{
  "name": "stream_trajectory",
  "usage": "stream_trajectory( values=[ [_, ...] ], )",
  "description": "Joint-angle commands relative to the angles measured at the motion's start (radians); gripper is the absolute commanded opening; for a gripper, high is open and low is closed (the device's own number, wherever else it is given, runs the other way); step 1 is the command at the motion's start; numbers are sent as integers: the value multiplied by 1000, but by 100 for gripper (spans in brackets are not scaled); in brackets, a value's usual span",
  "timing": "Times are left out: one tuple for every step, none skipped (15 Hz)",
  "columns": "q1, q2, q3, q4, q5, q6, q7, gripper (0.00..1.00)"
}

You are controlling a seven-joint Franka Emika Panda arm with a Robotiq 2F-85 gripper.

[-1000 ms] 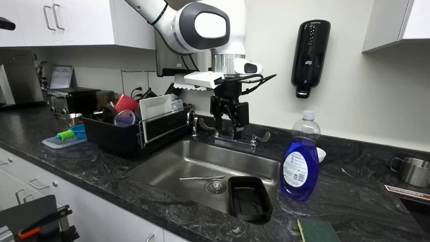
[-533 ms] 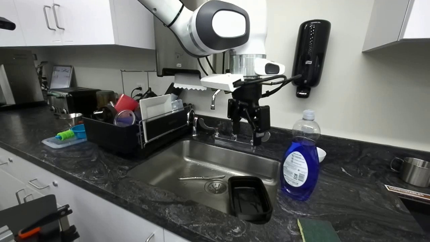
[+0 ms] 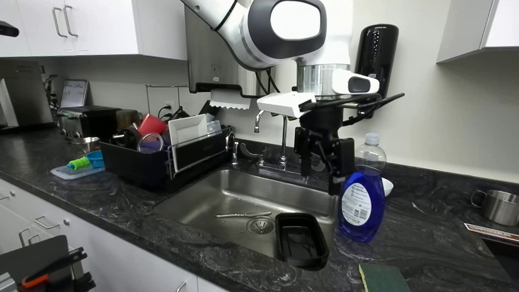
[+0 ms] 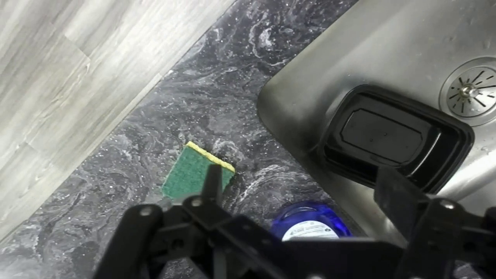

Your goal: Use the sponge to wipe the counter.

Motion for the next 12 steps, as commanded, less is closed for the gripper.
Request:
stream_trajectory(
  values=[
    [-26, 30, -13, 28, -14, -6, 24, 100],
    [-33, 37, -20, 29, -14, 1, 31, 100],
    [-41, 48, -27, 34, -8, 8, 36, 100],
    [-49, 60, -33, 38, -3, 19, 47, 100],
    [-57, 72, -39, 50, 5, 21, 64, 100],
    [-62, 84, -45, 57, 8, 25, 91, 100],
    [-60, 82, -50, 53, 0, 34, 116, 100],
    [-65, 66, -42, 38, -2, 19, 77, 100],
    [-66, 73, -45, 42, -2, 23, 92, 100],
    [-65, 75, -45, 45, -2, 24, 101, 100],
    [-64, 75, -45, 46, -2, 24, 106, 100],
    [-63, 75, -45, 47, -2, 24, 108, 100]
  ],
)
